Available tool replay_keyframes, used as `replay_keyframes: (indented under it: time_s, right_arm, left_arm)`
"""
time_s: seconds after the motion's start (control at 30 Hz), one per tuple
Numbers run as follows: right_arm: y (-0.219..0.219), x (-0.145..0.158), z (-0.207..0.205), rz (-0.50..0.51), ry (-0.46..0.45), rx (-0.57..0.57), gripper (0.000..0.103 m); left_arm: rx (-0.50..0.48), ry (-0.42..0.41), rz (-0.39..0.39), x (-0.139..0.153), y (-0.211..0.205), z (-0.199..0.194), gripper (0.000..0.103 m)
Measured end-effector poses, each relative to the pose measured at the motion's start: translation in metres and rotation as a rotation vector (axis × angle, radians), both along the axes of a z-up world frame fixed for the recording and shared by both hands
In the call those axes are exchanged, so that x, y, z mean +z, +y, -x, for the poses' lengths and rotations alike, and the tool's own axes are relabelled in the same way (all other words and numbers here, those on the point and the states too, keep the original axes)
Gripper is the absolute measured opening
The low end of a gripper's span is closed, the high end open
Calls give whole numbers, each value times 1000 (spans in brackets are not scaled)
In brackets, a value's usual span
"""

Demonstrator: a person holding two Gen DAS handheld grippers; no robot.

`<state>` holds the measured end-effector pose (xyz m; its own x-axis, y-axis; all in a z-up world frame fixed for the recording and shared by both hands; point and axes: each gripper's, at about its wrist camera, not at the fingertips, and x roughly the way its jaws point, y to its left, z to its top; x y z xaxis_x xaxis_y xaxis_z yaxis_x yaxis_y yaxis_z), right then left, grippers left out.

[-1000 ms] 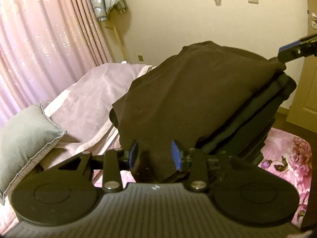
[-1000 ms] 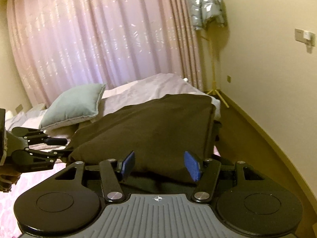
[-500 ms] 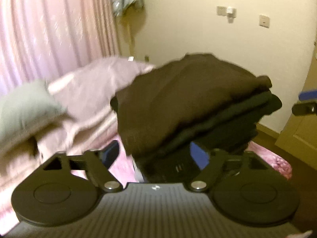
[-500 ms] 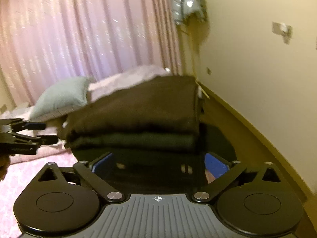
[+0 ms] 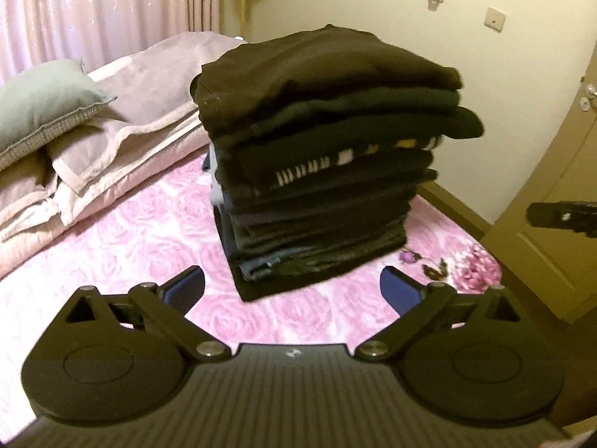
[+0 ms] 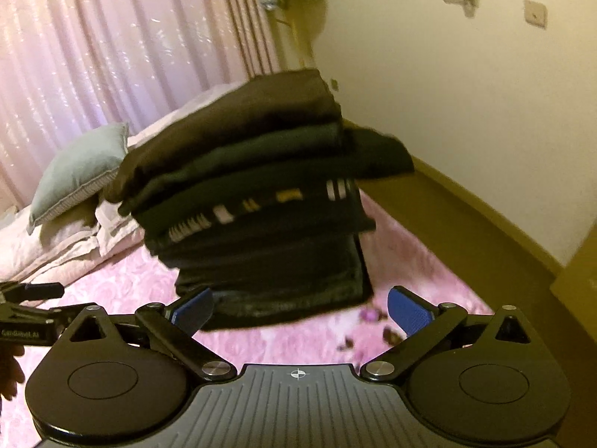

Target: Fold clothes

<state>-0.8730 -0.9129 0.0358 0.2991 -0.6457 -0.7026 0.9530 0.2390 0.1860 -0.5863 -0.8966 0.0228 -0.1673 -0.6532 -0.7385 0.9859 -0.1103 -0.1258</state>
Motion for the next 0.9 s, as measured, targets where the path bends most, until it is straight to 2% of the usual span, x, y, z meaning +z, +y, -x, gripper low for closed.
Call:
replay_keyframes:
  time_s: [0.13, 0.37, 0.57, 0.73, 0.9]
  right_arm:
    - [9, 7, -3, 14, 4, 30, 102]
    - [10, 23, -2, 62, 29, 99, 102]
    - [15, 26, 13, 53, 51, 171, 102]
    - [23, 26, 31, 51, 58, 217, 102]
    - [32, 16, 50, 49, 19, 249, 102]
  left_arm:
    - [16, 52, -1, 4, 19, 3, 101]
    - [30, 16, 22, 14, 32, 25, 101]
    - [117, 38, 41, 22, 42, 53, 101]
    - [184, -27, -6, 26, 55, 81, 101]
    - [267, -102, -33, 29, 82, 98, 100]
